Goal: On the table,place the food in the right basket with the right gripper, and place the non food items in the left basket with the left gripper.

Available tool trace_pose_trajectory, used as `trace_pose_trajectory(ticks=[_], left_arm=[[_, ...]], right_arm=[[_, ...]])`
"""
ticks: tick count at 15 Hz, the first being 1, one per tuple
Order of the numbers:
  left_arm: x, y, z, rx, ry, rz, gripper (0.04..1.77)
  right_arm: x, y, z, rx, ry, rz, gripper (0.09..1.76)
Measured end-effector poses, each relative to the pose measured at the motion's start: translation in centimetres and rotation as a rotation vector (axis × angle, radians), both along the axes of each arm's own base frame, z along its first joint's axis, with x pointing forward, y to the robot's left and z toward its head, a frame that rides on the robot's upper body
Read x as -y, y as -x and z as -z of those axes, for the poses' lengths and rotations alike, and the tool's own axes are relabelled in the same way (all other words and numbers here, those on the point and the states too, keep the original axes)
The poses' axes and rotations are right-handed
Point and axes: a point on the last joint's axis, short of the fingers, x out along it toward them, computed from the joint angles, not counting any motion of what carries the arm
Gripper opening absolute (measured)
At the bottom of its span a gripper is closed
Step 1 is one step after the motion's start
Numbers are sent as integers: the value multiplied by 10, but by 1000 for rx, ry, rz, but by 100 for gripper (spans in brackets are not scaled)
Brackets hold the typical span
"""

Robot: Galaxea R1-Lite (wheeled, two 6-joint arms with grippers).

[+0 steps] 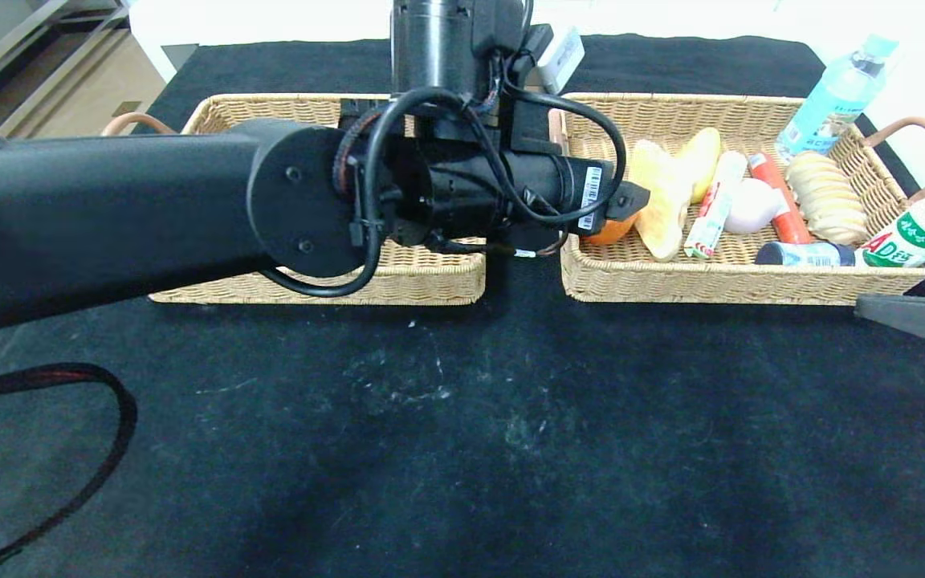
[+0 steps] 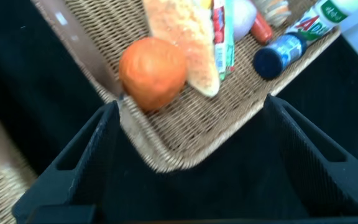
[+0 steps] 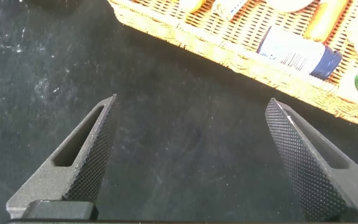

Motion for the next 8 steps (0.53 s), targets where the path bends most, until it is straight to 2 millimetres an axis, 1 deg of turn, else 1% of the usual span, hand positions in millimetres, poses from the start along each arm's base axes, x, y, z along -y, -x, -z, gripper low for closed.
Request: trace_pose_trajectory(ticks=[4, 6, 8], left_arm=[[-31, 15, -9, -34, -37, -39, 169], [-49, 24, -8, -48, -61, -59, 169], [-71, 37, -6, -61, -84, -81, 170]], right_arm=[[1, -1, 1, -6, 4, 11, 171], [2, -2, 1, -4, 20, 60, 171], [2, -2, 1, -3, 30, 83, 171]])
